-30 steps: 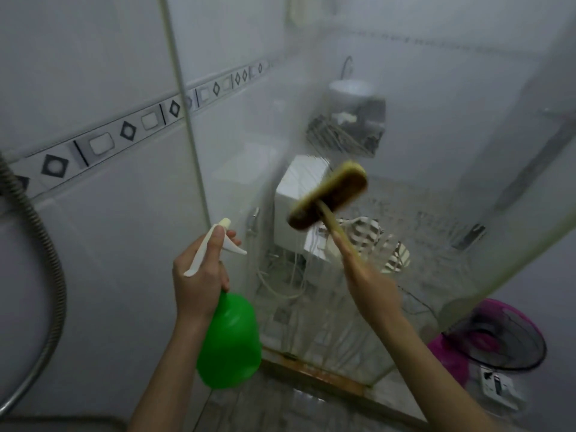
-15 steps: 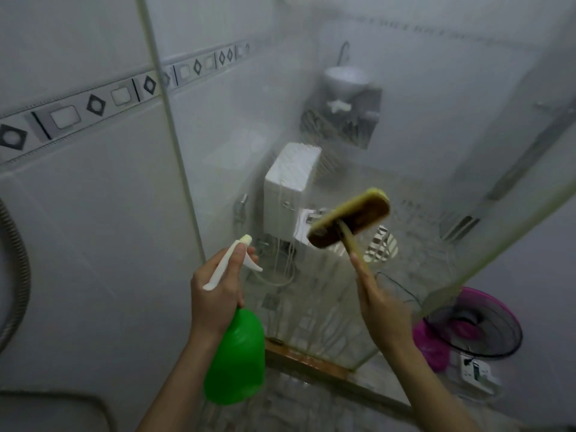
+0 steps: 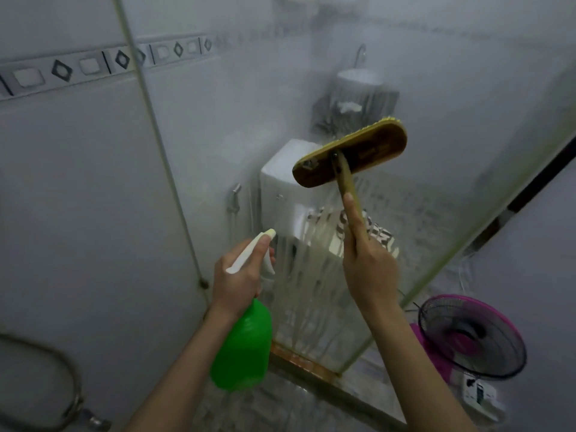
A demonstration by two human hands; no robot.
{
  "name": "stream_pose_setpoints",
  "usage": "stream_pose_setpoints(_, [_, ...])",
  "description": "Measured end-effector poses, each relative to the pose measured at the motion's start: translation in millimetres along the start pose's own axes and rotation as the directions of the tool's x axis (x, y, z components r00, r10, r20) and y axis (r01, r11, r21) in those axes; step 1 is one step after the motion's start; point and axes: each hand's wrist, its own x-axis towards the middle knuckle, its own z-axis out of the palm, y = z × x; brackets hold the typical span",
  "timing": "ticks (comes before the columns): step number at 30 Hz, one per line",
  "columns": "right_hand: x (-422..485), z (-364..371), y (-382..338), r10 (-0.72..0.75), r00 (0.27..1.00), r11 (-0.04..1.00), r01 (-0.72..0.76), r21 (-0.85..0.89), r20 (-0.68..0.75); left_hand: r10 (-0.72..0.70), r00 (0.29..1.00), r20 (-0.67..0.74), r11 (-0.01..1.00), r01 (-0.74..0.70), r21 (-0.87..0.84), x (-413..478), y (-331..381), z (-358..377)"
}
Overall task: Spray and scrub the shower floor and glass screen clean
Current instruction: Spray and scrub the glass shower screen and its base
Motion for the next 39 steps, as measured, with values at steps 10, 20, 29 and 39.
stream_pose_setpoints(10, [-13.2,33.4,42.8,-0.122,0.971,0.983,0.146,0.106,-0.208,0.193,0.981,-0.003,0.979,-0.193,-0.069,25.5,-59.3,39.8])
stream_pose_setpoints(20, [-28.2,98.4,71.1,-0.178,0.905,0.981,0.194,0.002,-0.385,0.322,0.947,-0.006,0.933,-0.318,-0.17,75.7,-180.9,70.6])
stream_pose_setpoints(29, [-65.6,146.7,88.4,-0.192,0.876,0.981,0.19,-0.049,-0.442,0.418,0.908,0.031,0.893,-0.404,-0.198,67.4,-251.7,86.8])
stream_pose_setpoints(39, [-183.1,210.6,119.2,-0.035,0.929,0.997,0.059,0.054,-0.369,0.459,0.879,0.129,0.86,-0.403,-0.314,62.5,-255.6,56.8])
